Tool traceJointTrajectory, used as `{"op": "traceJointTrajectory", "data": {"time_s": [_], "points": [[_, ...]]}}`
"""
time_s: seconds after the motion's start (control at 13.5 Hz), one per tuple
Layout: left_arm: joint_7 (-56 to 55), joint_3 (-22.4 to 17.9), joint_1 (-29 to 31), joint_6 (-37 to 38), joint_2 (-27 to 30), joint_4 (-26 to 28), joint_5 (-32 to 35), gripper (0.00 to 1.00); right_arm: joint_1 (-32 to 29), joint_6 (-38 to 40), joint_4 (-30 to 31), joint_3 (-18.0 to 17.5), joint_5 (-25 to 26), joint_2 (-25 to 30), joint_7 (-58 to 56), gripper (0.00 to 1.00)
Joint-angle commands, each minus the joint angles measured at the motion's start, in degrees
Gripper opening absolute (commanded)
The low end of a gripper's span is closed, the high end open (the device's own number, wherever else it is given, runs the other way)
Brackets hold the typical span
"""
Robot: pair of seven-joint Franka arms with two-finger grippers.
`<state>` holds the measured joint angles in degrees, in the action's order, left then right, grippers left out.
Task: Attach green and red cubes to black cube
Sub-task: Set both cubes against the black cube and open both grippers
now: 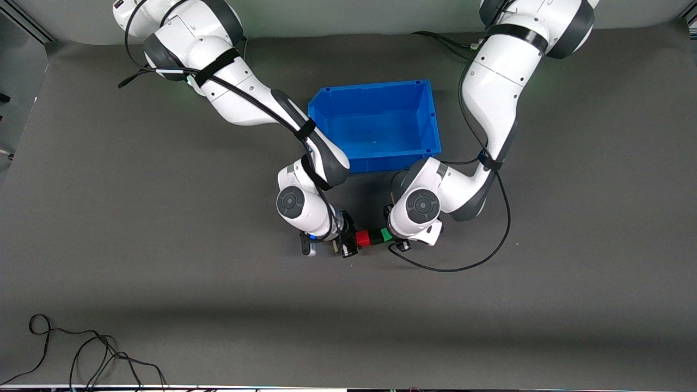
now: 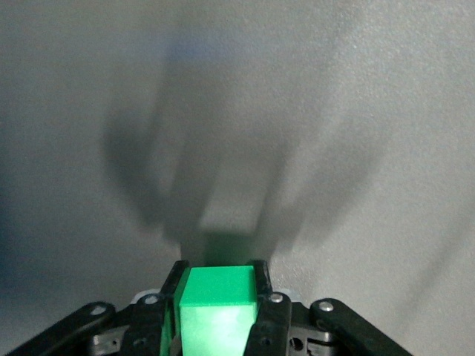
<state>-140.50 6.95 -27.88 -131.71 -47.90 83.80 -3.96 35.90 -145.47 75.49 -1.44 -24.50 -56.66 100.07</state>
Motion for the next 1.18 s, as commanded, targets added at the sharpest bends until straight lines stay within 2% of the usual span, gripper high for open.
{"op": "traceJointTrajectory", "data": {"time_s": [0.0,0.3,0.52,0.66,0.81,1.11], "points": [[-0.2,-0.4,-1.3,-0.4,-0.3,-1.8,2.6,1.00,1.2,-2.4,-2.5,0.9,0.3,-2.8,1.0,1.00],[1.7,-0.4,-0.9,1.3,1.1,-2.1,4.0,1.00,0.3,-1.4,-4.8,1.5,1.5,-1.6,0.9,1.00],[3.2,-0.8,-0.3,6.3,3.9,-2.2,4.1,1.00,-0.7,3.2,-6.1,1.6,1.6,1.1,0.9,1.00],[8.1,-0.7,1.7,13.1,7.8,-1.5,4.2,1.00,-1.4,11.1,-8.2,3.8,2.5,3.8,0.5,1.00],[22.1,-0.9,2.2,19.2,12.5,1.4,5.5,1.00,-1.5,22.2,-9.2,6.4,5.9,8.0,-0.9,1.00],[46.9,-0.9,9.9,19.9,26.8,11.6,6.8,1.00,-8.9,40.5,-10.3,6.8,6.4,18.7,-16.6,1.00]]}}
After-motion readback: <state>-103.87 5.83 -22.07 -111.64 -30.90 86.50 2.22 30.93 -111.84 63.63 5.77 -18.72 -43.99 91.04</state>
